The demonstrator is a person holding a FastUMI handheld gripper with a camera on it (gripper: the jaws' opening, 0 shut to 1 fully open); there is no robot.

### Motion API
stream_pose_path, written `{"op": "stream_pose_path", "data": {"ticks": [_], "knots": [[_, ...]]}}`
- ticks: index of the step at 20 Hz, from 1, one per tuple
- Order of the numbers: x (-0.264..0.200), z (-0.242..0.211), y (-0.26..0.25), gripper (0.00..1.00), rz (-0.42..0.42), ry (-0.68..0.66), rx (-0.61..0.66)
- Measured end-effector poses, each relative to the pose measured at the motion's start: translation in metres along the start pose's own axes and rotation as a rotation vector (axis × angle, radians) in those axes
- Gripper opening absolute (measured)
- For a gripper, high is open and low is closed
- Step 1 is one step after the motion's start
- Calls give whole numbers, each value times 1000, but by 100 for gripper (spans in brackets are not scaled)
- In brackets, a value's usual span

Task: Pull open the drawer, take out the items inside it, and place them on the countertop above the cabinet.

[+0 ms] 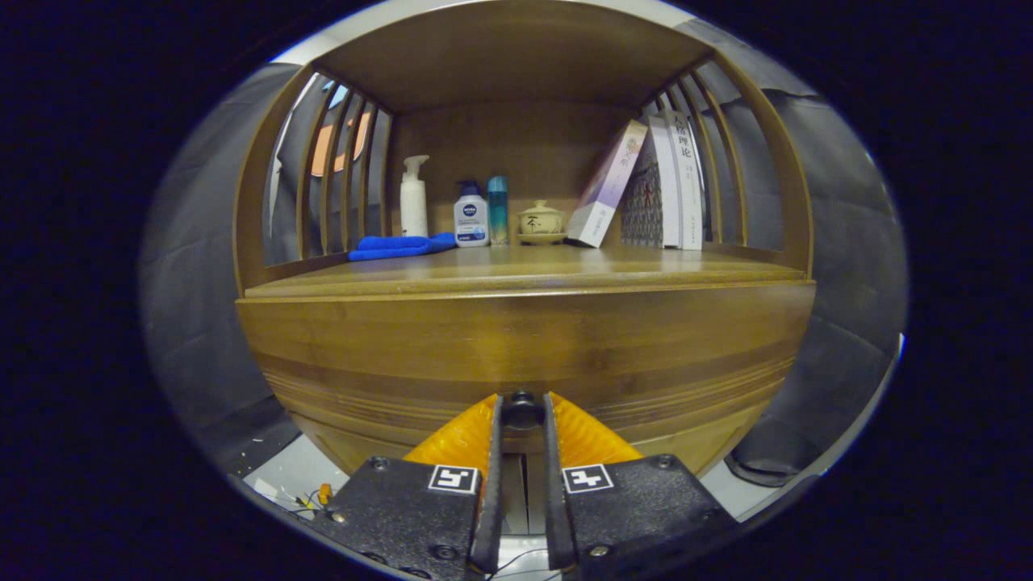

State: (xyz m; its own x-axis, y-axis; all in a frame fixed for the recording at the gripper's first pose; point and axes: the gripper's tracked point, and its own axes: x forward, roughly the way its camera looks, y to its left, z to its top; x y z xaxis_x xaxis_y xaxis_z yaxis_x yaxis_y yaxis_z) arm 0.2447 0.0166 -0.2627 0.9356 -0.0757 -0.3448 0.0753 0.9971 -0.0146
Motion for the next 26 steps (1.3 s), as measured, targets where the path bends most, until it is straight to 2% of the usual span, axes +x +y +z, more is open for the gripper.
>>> {"op": "stream_pose_path", "data": {"ticks": [9,20,26], "knots": [[-26,-8,-3,25,27,15,-4],[-92,-28,-4,25,61,42,-6],[-122,-35,-6,24,80,52,-48]]}}
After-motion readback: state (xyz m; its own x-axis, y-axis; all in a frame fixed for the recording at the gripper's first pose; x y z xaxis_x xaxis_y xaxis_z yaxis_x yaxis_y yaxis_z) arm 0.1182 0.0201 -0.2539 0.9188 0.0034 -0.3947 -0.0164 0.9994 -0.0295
